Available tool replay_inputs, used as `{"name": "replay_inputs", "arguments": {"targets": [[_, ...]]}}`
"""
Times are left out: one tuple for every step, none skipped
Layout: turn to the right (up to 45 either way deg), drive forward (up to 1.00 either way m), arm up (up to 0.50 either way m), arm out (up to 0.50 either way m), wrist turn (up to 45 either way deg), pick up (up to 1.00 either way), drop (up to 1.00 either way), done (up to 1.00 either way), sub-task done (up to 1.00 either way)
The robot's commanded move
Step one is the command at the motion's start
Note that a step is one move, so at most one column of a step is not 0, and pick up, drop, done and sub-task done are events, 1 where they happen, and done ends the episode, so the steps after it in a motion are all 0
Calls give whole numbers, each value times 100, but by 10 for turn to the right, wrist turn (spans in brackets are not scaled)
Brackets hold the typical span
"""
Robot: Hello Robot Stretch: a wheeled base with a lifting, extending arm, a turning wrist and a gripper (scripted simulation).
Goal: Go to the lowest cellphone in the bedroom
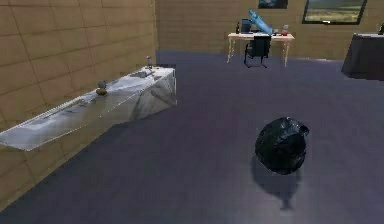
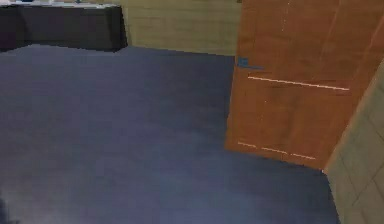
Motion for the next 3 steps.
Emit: {"name": "replay_inputs", "arguments": {"targets": [[270, 0, 0, 0, 0, 0, 0, 0, 0], [0, 15, 0, 0, 0, 0, 0, 0, 0], [450, 0, 0, 0, 0, 0, 0, 0, 0]]}}
